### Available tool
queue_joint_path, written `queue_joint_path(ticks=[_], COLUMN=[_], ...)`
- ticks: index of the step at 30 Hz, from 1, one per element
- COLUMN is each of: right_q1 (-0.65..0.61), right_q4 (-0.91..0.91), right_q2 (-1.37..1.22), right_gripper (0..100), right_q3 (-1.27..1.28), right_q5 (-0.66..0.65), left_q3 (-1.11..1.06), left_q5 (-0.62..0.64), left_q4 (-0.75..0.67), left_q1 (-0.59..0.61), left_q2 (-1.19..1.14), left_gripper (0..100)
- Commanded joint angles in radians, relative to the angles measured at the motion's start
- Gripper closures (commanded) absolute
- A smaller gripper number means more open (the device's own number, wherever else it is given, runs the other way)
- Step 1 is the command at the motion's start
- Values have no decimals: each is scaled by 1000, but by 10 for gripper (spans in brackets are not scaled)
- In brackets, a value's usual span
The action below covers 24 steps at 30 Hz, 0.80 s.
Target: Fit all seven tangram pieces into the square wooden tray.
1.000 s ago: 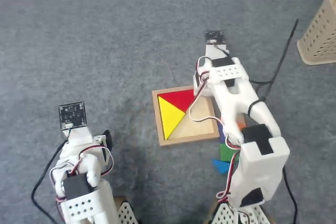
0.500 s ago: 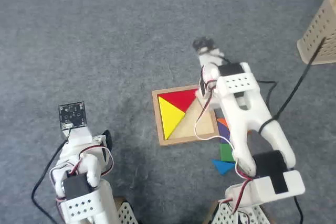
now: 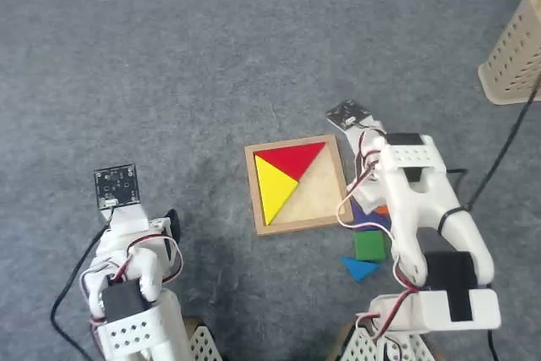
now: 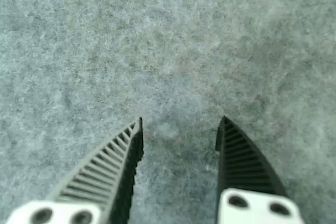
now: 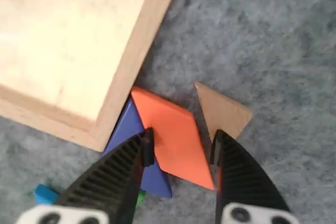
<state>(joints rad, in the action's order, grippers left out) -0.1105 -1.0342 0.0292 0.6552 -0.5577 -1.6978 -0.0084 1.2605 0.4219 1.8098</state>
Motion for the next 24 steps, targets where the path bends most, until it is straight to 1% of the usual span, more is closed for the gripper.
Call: queue_joint_path(ticks=[1, 11, 16, 20, 24], right_q1=[35, 35, 35, 35, 28], right_q4=[50, 42, 51, 87, 82], right_q2=[30, -70, -22, 70, 154], right_gripper=[804, 806, 807, 807, 807], right_q3=[6, 28, 60, 137, 206], right_q5=[-29, -28, -21, -21, -31], left_q3=[13, 13, 13, 13, 13], left_q5=[-5, -5, -5, -5, -5], left_q4=[5, 5, 5, 5, 5], left_q1=[-3, -3, -3, -3, -3], left_q2=[14, 14, 14, 14, 14], left_gripper=[784, 784, 784, 784, 784])
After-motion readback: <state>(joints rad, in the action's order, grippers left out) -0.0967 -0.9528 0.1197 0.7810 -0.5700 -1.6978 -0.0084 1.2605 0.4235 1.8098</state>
